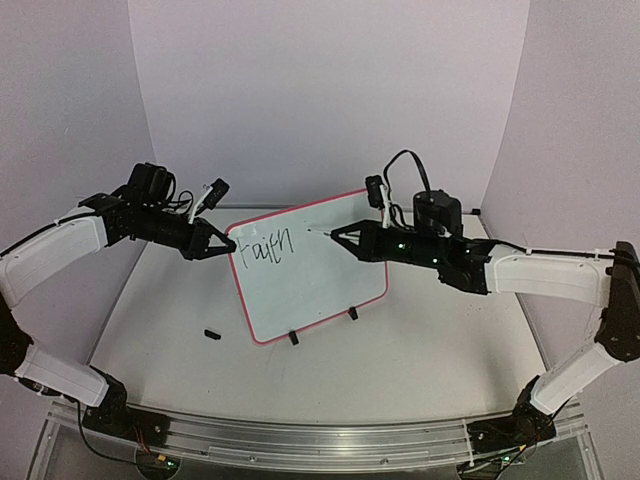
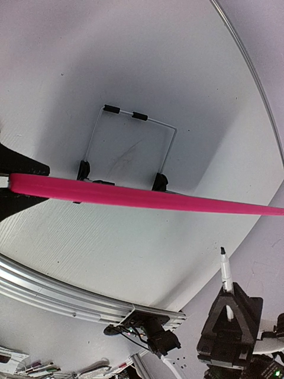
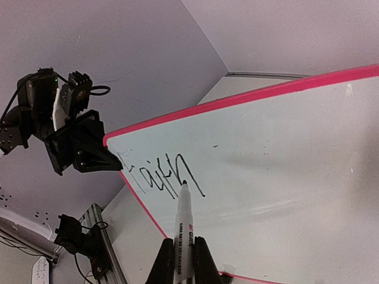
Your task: Write a sentence on the whiteboard
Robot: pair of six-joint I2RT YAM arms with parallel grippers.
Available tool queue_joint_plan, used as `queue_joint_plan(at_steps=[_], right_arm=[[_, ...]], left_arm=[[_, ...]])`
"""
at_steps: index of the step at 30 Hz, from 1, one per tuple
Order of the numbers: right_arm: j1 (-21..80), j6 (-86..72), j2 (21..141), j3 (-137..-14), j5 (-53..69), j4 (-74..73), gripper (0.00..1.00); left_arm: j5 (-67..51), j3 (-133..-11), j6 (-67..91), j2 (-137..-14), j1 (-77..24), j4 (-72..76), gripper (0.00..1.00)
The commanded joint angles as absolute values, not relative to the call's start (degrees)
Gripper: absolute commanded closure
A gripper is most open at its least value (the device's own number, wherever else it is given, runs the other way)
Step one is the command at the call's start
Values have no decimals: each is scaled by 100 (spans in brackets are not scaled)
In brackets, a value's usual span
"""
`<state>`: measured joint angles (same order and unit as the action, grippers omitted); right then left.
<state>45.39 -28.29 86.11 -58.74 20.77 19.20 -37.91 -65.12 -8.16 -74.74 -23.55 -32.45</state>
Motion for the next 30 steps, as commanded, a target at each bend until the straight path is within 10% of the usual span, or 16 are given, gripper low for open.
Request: queue_joint_plan(at_steps=[1, 30], right_arm=[[4338, -2739, 8588, -5798, 2252, 1937, 100], [4157, -2704, 9333, -6405, 2304, 2109, 100]], left_arm=[[-3647, -6419, -1012, -7506, -2355, -3166, 100], [-3639, -6430, -1016, -7506, -2357, -3173, 100]])
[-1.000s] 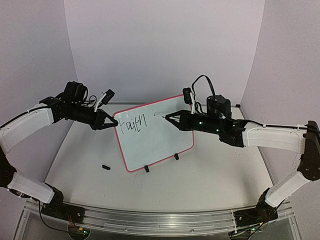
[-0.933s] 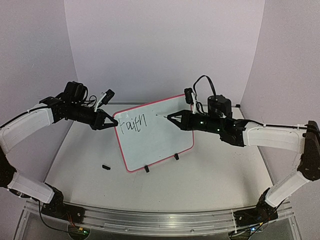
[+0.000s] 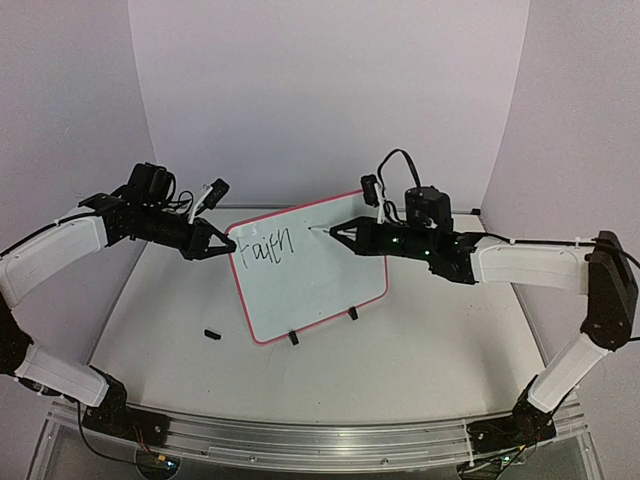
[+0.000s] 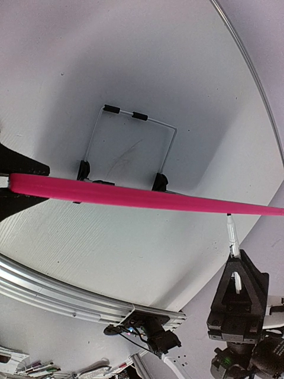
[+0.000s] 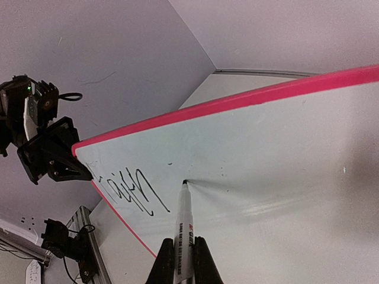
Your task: Write a sentence on the whiteboard
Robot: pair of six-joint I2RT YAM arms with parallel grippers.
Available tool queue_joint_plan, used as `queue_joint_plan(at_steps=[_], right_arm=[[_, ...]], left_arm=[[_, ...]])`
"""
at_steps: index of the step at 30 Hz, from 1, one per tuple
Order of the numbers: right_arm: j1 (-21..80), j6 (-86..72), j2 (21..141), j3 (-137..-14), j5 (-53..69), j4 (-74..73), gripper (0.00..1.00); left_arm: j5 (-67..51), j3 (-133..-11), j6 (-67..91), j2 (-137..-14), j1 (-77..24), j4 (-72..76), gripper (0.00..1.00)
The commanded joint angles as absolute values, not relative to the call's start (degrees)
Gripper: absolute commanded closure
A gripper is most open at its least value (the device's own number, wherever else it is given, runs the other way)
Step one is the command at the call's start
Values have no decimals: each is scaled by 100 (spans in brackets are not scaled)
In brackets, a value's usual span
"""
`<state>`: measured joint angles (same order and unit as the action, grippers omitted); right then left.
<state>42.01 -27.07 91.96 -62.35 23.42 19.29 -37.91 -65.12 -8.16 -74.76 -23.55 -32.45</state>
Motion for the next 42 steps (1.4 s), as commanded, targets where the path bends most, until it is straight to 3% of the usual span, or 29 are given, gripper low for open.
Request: queue_joint_plan(at_steps=[1, 16, 29, 42], right_arm=[[4157, -2713, 9349, -6389, 2298, 2109, 100], [4158, -2947, 9155, -5766, 2309, 2101, 100], [4157, -2849, 8684, -6049, 2392, 2109, 100], [4157, -2702, 9076, -6512, 2396, 2153, 100]], left_arm=[[-3638, -6426, -1020, -7506, -2360, -3173, 100], [-3647, -6435, -1011, -7532, -2356, -3175, 100], [-3639, -6434, -1011, -7560, -2359, -3173, 100], [-3647, -6440, -1014, -7567, -2355, -3168, 100]])
